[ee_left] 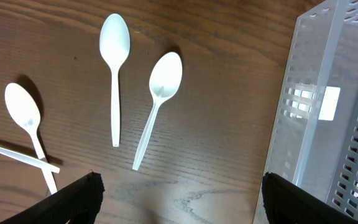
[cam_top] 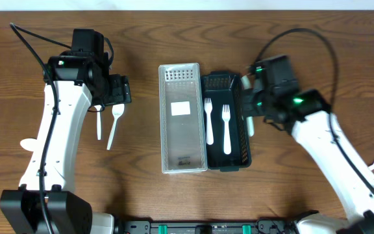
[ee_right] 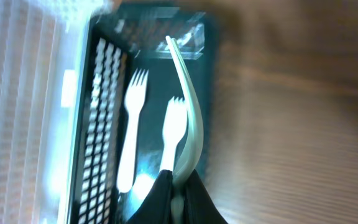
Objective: Pack container
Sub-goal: 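Drop the third fork into the green basket, then move the right gripper to the white spoon and grasp it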
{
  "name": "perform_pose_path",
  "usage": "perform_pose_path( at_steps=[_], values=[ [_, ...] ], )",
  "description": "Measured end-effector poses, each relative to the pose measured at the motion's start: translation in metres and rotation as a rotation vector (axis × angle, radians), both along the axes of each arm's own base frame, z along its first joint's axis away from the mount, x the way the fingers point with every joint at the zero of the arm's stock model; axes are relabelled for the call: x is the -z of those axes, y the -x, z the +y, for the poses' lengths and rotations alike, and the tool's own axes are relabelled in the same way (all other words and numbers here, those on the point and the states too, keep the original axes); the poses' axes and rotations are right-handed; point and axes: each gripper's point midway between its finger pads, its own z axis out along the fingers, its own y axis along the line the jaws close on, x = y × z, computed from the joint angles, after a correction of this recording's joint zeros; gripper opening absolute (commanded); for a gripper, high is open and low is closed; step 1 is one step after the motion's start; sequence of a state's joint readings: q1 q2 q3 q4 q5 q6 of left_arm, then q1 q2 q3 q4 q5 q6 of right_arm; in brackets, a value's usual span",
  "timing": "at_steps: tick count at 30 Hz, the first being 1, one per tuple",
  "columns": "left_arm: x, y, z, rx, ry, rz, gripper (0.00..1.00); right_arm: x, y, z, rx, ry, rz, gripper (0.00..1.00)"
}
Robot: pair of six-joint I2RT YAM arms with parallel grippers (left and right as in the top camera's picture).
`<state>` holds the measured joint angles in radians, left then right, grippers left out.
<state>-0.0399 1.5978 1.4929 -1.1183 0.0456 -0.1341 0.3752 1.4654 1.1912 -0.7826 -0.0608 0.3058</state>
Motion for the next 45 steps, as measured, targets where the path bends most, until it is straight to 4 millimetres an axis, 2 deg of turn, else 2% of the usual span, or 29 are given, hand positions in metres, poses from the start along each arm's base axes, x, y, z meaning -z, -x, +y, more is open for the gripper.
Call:
perform_pose_path(
  at_steps=[1,2,5,10,11,12,13,15,16,18,20,23,26,29,31,33,35,37,41,45],
  values=[
    [0.0,0.0,0.0,0.0,0.0,0.0,0.84,0.013,0.003,0.011,-0.031,0.014,0.034,0.01],
    [0.0,0.0,0.0,0.0,0.0,0.0,0.84,0.017,0.004,0.013,-0.039,0.019,0.046,0.01],
    [0.0,0.0,0.0,0.0,0.0,0.0,0.84,0.049,0.01,0.027,-0.081,0.055,0.126,0.01],
    [0.0,0.0,0.0,0.0,0.0,0.0,0.84,0.096,0.015,0.036,-0.107,0.097,0.244,0.04],
    [0.0,0.0,0.0,0.0,0.0,0.0,0.84,0.102,0.015,0.036,-0.107,0.101,0.255,0.08],
    [0.0,0.0,0.0,0.0,0.0,0.0,0.84,0.106,0.014,0.037,-0.108,0.1,0.261,0.2],
    [0.0,0.0,0.0,0.0,0.0,0.0,0.84,0.108,0.013,0.038,-0.107,0.097,0.26,0.4],
    [0.0,0.0,0.0,0.0,0.0,0.0,0.84,0.107,0.011,0.039,-0.112,0.094,0.254,0.58],
    [0.0,0.0,0.0,0.0,0.0,0.0,0.84,0.106,0.011,0.04,-0.118,0.093,0.251,0.73],
    [0.0,0.0,0.0,0.0,0.0,0.0,0.84,0.098,0.008,0.042,-0.13,0.089,0.244,0.76],
    [0.0,0.0,0.0,0.0,0.0,0.0,0.84,0.086,0.002,0.043,-0.135,0.087,0.229,0.75],
    [0.0,0.0,0.0,0.0,0.0,0.0,0.84,0.051,-0.015,0.037,-0.097,0.078,0.163,0.75],
    [0.0,0.0,0.0,0.0,0.0,0.0,0.84,0.008,-0.031,0.003,0.05,0.078,0.081,0.75],
    [0.0,0.0,0.0,0.0,0.0,0.0,0.84,-0.033,-0.031,-0.066,0.34,0.065,0.032,0.77],
    [0.0,0.0,0.0,0.0,0.0,0.0,0.84,-0.05,-0.017,-0.12,0.574,0.056,0.035,0.79],
    [0.0,0.0,0.0,0.0,0.0,0.0,0.84,-0.056,0.0,-0.167,0.791,0.046,0.053,0.81],
    [0.0,0.0,0.0,0.0,0.0,0.0,0.84,-0.053,0.013,-0.201,0.952,0.032,0.078,0.82],
    [0.0,0.0,0.0,0.0,0.0,0.0,0.84,-0.042,0.024,-0.229,1.082,0.019,0.11,0.84],
    [0.0,0.0,0.0,0.0,0.0,0.0,0.84,-0.003,0.052,-0.268,1.266,-0.005,0.2,0.88],
    [0.0,0.0,0.0,0.0,0.0,0.0,0.84,0.038,0.076,-0.287,1.372,-0.026,0.262,0.91]
  ],
)
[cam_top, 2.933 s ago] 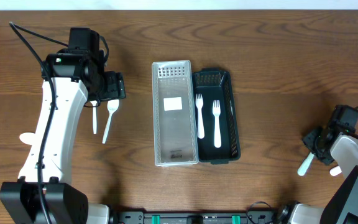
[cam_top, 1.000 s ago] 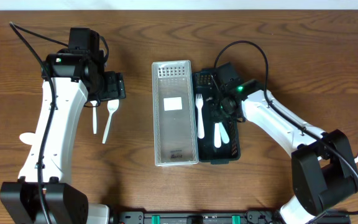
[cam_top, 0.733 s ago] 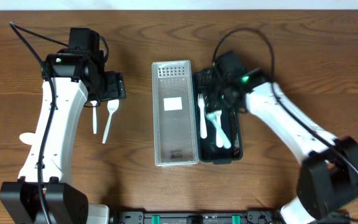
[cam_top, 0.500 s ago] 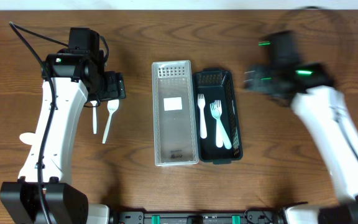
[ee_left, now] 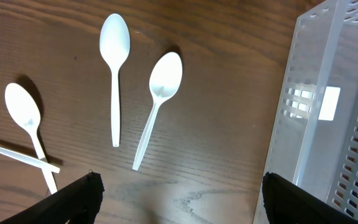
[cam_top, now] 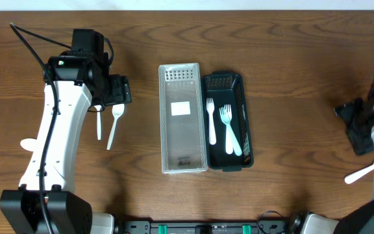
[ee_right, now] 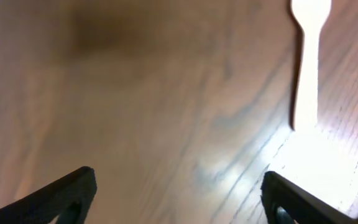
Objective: Pack container
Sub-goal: 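Move the right gripper to the white spoon and grasp it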
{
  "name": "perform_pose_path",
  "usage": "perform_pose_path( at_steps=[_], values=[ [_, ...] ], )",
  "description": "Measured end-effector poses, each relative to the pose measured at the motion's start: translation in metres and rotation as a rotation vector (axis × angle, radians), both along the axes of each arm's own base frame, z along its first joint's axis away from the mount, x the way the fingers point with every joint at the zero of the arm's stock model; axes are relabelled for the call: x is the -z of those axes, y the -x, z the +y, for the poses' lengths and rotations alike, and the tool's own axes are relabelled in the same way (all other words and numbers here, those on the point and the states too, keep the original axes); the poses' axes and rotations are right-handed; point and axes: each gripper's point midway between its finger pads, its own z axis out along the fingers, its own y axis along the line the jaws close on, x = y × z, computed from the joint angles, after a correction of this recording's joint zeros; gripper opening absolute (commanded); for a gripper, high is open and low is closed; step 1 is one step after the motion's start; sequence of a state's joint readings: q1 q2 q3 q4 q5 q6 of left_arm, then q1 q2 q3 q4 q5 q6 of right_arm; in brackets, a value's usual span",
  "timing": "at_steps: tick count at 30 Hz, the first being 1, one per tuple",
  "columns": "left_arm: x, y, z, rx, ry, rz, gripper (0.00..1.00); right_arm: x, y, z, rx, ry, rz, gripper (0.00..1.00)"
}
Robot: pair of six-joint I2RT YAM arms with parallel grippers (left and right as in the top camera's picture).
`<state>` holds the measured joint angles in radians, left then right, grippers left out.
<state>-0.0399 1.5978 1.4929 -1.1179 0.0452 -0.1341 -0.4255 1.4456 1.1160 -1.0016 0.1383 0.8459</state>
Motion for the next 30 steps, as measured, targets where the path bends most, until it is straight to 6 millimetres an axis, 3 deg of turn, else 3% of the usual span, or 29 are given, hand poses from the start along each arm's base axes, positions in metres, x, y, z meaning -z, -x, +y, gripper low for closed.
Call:
perform_pose_path(
  at_steps=[6,11,23,30],
  values=[
    [0.0,-0.001,0.0,0.0,0.0,-0.003,0.84,0.05,0.03,-0.008,0.082,-0.053,0.035,0.93],
    [0.0,-0.001,0.0,0.0,0.0,-0.004,0.84,0.069,0.038,-0.013,0.092,-0.079,0.014,0.94],
    [0.0,-0.001,0.0,0.0,0.0,-0.003,0.84,0.073,0.053,-0.043,0.093,-0.06,-0.013,0.96],
    [0.0,0.0,0.0,0.0,0.0,0.0,0.84,0.073,0.066,-0.073,0.133,-0.026,-0.038,0.99]
  ],
)
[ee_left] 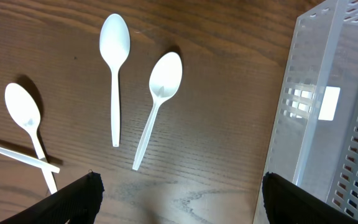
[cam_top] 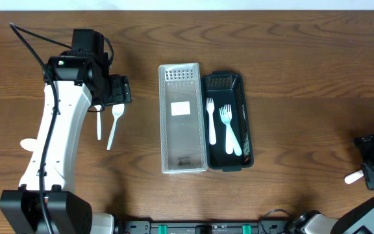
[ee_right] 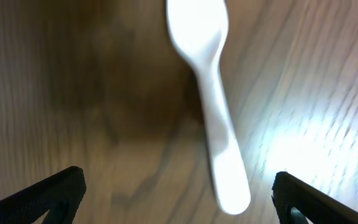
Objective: Pack container
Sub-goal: 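Move the right gripper to the white spoon and grasp it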
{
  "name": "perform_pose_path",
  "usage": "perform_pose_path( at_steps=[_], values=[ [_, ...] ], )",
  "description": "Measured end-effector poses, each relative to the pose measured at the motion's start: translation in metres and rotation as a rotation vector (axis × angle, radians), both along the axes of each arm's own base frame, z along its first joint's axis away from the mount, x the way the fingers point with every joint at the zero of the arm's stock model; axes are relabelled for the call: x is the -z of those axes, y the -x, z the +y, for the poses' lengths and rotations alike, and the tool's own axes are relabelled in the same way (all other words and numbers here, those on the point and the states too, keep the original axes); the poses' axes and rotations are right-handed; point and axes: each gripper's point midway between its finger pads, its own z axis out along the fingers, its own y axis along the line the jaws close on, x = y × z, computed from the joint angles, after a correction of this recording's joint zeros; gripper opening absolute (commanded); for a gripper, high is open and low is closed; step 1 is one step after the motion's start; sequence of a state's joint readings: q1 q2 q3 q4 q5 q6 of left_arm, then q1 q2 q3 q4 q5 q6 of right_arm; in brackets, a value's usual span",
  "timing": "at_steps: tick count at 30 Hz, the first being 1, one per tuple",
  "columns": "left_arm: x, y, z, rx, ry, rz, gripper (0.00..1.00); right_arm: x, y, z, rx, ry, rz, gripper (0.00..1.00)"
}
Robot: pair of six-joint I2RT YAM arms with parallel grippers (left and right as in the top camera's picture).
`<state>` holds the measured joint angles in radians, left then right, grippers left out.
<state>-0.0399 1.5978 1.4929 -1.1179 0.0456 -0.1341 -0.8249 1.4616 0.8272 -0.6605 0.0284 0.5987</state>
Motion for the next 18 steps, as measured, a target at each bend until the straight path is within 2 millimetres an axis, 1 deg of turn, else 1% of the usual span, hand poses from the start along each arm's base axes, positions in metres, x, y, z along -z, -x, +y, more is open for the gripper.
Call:
perform_pose_path(
  at_steps=[4,7,13,15,17,18],
  values=[
    [0.0,0.0,0.0,0.0,0.0,0.0,0.84,0.007,-0.003,-0.017,0.0,0.016,-0.034,0.99],
    [0.0,0.0,0.0,0.0,0.0,0.0,0.84,0.018,-0.008,-0.026,-0.014,0.017,-0.041,0.99],
    [0.0,0.0,0.0,0.0,0.0,0.0,0.84,0.037,-0.012,-0.033,-0.043,0.017,-0.024,0.97],
    [0.0,0.0,0.0,0.0,0.0,0.0,0.84,0.042,-0.011,-0.034,-0.048,0.016,-0.013,0.93],
    [0.0,0.0,0.0,0.0,0.0,0.0,0.84,0.043,-0.01,-0.036,-0.053,0.028,0.0,0.84],
    [0.0,0.0,0.0,0.0,0.0,0.0,0.84,0.043,-0.009,-0.038,-0.052,0.031,0.006,0.78]
  ],
)
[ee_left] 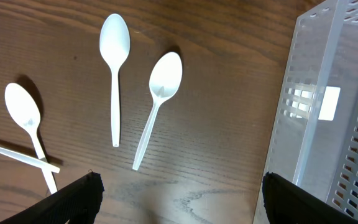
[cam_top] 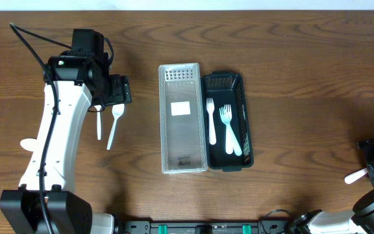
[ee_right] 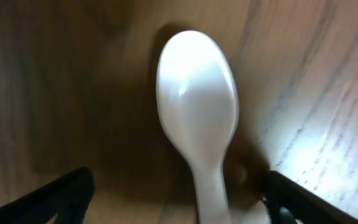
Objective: Pack container
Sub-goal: 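Move the right gripper to the white spoon and grasp it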
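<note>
A white spoon [ee_right: 197, 99] lies on the wood at the far right, its bowl filling the right wrist view and its handle end [cam_top: 356, 175] showing overhead. My right gripper [ee_right: 176, 202] is open and hangs close over it, a finger on each side. The black container [cam_top: 245, 123] holds three white forks [cam_top: 226, 123]. Beside it stands the clear container [cam_top: 182, 156], bare inside. My left gripper [ee_left: 179, 208] is open above the table, near two white spoons [ee_left: 160, 93] left of the clear container [ee_left: 328, 106].
A third spoon [ee_left: 25, 118] and a crossed white handle [ee_left: 17, 158] lie further left. Another white spoon [cam_top: 28, 143] rests beside the left arm. The right gripper [cam_top: 372, 156] sits near the table's right edge.
In the right wrist view the spoon's bowl has grown and now sits centred between the open fingers. Overhead, the right gripper has moved slightly toward the right edge. The left arm is unchanged.
My right gripper was shut on a white fork over the black container, which held two forks. Then three forks lay in the container and the gripper was open at the far right. It then stood over a white spoon there, and now hangs closer.
</note>
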{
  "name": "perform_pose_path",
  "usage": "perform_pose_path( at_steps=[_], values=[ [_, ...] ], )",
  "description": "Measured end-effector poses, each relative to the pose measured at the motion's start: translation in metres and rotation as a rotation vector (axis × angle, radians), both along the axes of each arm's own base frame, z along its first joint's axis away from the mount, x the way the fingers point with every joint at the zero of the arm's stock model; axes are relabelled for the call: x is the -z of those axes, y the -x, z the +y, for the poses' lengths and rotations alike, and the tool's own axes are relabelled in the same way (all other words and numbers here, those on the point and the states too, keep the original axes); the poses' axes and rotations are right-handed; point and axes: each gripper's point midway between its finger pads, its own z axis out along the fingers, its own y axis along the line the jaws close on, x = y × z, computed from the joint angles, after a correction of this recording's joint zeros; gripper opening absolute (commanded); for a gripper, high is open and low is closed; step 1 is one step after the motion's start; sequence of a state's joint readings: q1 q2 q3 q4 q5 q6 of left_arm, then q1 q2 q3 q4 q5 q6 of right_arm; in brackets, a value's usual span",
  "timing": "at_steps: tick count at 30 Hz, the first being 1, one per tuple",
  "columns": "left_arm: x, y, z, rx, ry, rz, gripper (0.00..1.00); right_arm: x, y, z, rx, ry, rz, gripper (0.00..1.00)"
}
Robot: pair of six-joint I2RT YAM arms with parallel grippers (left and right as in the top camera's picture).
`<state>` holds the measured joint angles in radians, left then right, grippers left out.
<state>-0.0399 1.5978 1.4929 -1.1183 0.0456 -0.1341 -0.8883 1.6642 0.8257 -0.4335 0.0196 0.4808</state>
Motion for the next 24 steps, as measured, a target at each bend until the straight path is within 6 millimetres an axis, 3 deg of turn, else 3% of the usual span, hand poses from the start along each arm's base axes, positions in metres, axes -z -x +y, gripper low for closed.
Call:
perform_pose_path(
  at_steps=[6,11,19,24],
  values=[
    [0.0,0.0,0.0001,0.0,0.0,0.0,0.84,0.0025,0.0038,-0.0043,0.0,0.012,0.025,0.38],
    [0.0,0.0,0.0001,0.0,0.0,0.0,0.84,0.0033,0.0042,-0.0039,0.0,0.009,0.027,0.18],
    [0.0,0.0,0.0,0.0,0.0,0.0,0.84,0.0035,0.0037,-0.0038,0.0,0.007,0.025,0.03],
    [0.0,0.0001,0.0001,0.0,0.0,0.0,0.84,0.0034,0.0035,-0.0037,0.0,0.007,0.024,0.02]
  ],
)
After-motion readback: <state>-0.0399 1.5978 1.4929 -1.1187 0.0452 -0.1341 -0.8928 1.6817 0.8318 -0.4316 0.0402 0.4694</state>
